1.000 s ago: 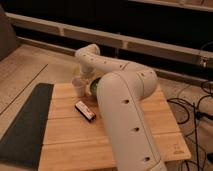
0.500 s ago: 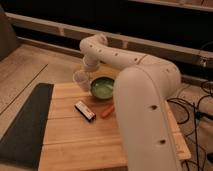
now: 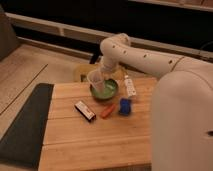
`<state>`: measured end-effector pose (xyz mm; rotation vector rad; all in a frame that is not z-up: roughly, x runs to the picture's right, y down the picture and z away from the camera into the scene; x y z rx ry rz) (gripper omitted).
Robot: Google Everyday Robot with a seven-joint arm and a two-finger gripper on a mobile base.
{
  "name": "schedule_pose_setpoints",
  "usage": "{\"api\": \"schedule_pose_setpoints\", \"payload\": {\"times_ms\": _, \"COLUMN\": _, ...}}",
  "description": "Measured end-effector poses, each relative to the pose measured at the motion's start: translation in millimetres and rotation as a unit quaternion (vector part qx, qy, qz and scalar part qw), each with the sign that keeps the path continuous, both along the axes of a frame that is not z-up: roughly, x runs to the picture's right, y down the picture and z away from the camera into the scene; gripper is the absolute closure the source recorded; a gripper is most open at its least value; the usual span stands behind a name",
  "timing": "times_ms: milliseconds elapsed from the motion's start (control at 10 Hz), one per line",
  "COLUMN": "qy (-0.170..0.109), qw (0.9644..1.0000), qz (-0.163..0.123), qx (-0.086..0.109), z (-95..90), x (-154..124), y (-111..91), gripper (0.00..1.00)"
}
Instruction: Place the ceramic cup in the ceramic bowl
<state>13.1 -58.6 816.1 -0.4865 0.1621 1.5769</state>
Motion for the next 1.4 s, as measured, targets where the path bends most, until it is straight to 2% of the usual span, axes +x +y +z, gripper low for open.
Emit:
{"api": "schedule_pose_setpoints", "payload": {"times_ms": 200, "qy": 0.001, "qw": 0.9998, "qz": 0.019, "qx": 0.009, "z": 11.7, "x": 20, "y": 14, "gripper": 1.00}}
{"api": "schedule_pose_setpoints", "payload": {"times_ms": 500, "qy": -0.022, "qw": 0.9970, "qz": 0.071, "qx": 0.021, "z": 34.4, "x": 29, "y": 14, "gripper": 1.00}}
{"api": "schedule_pose_setpoints", "payload": {"times_ms": 800, "qy": -0.032, "qw": 0.9930, "qz": 0.113, "qx": 0.013, "z": 55.8, "x": 40, "y": 14, "gripper": 0.99}}
{"api": "schedule_pose_setpoints", "payload": {"times_ms": 1200, "qy": -0.056, "qw": 0.9844, "qz": 0.166, "qx": -0.019, "z": 74.6, "x": 38, "y": 9, "gripper": 0.62}}
{"api": "schedule_pose_setpoints", "payload": {"times_ms": 1400, "qy": -0.055, "qw": 0.9840, "qz": 0.167, "qx": -0.028, "z": 87.1, "x": 27, "y": 5, "gripper": 0.42}}
